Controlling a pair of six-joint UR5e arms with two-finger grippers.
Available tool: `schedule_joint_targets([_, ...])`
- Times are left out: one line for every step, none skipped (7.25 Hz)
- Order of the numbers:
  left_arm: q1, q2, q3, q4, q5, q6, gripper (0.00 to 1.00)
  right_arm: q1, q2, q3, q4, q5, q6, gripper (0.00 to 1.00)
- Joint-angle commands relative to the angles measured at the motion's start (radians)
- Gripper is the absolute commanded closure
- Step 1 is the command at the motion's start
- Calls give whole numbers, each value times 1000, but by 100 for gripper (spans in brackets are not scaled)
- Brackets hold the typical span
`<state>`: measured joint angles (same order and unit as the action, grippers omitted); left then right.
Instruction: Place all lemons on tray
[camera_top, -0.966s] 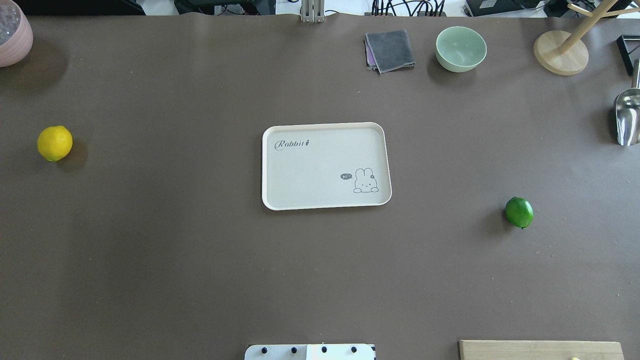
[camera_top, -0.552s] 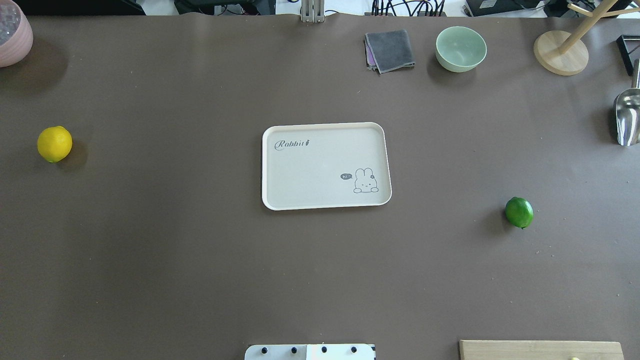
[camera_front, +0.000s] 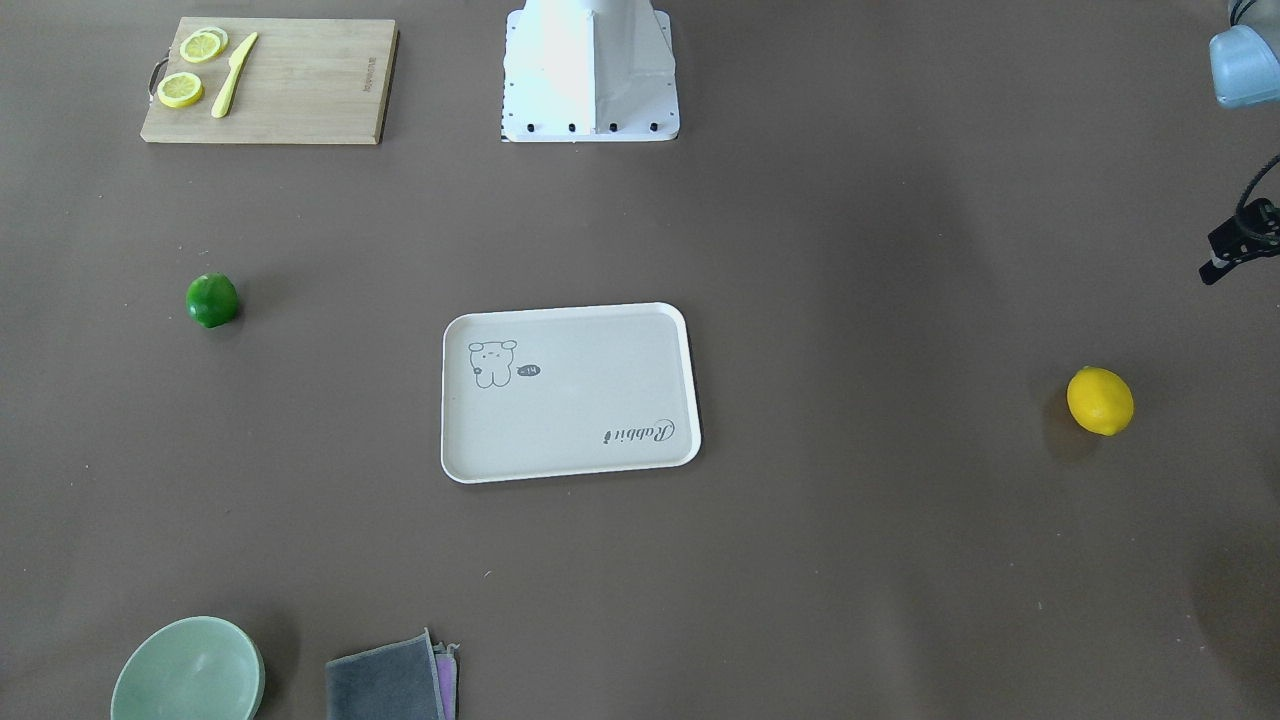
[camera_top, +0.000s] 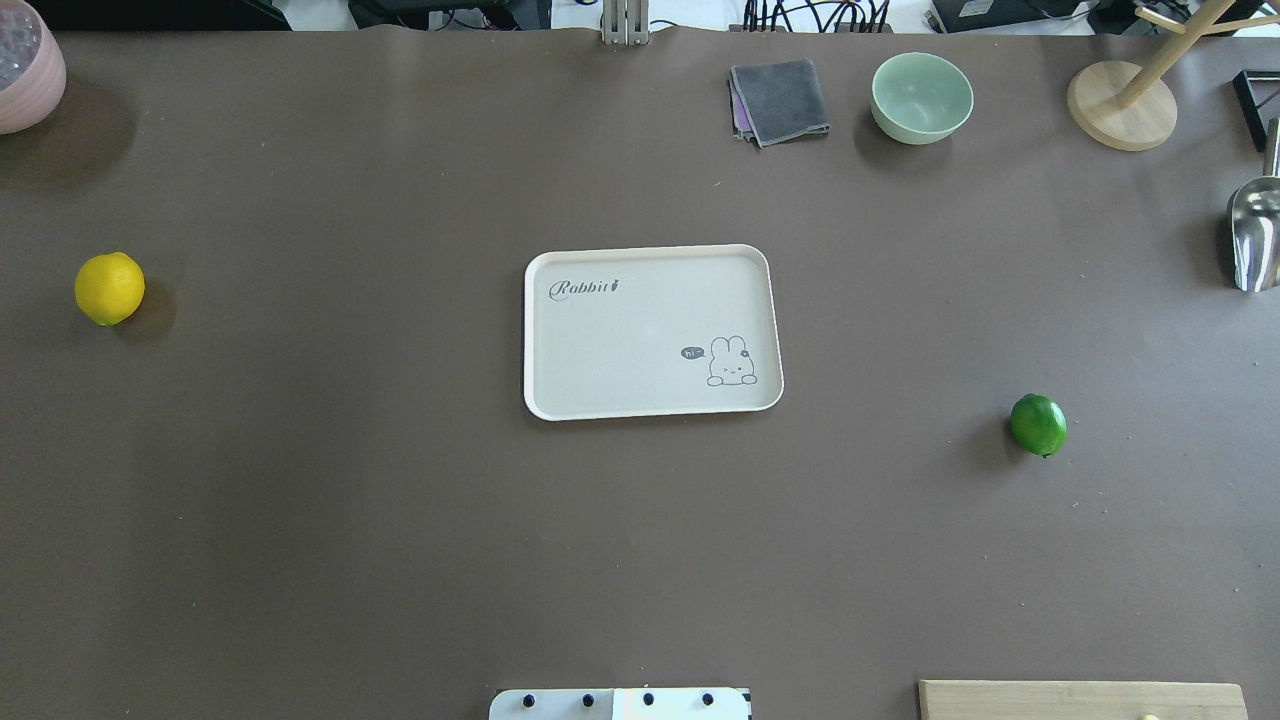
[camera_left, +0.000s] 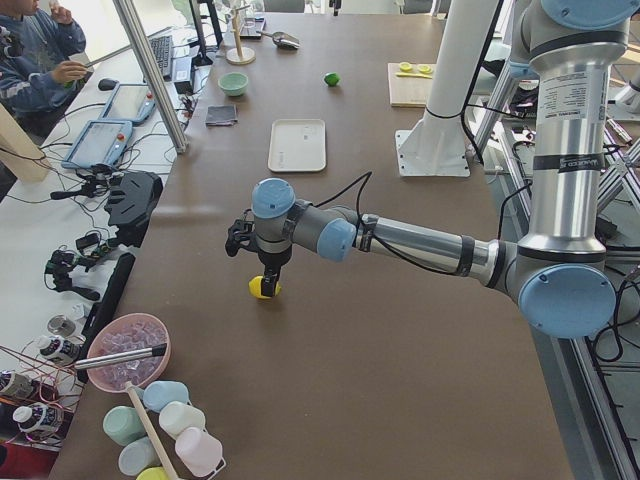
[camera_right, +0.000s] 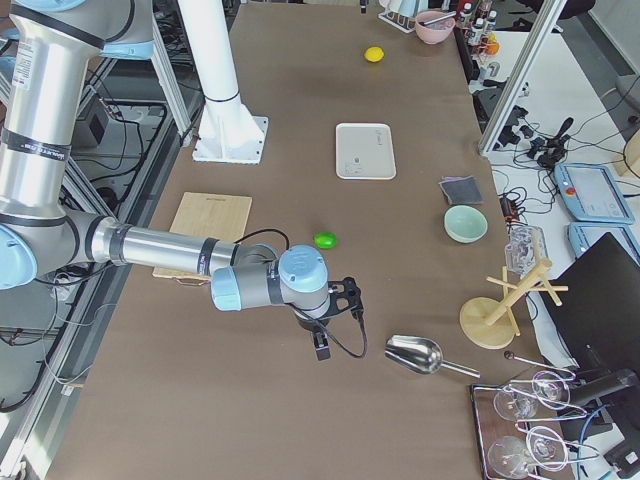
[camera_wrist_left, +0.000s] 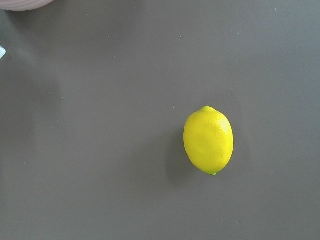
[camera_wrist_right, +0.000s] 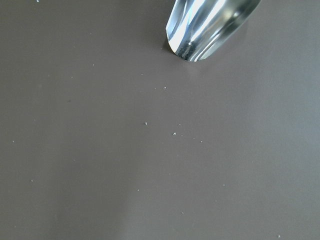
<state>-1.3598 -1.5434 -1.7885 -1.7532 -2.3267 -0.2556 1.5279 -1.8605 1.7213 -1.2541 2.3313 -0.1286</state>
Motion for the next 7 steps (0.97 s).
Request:
schedule_joint_targets([1,-9,0,-11,7,-1,2,0,3,-9,2,46,1,0])
schedule_joint_targets([1,-1,4,-17,3,-1,2,0,3,-9,1,52,4,0])
schedule_joint_targets([2,2,-2,-17,4,-1,2,0,3,-8,5,54,1,0])
schedule_joint_targets([2,3,-6,-16,6,-16,2,0,3,-8,31,56,4,0])
schedule_joint_targets([4,-1,-8,-17,6,-25,2,0,3,-8,36,69,12,0])
schedule_joint_targets([5,-15,1,-16,6,-25,2,0,4,-3,41,103,27,0])
schedule_joint_targets([5,-35,3,-12,6,-25,2,-11,24,0,38,121,30,0])
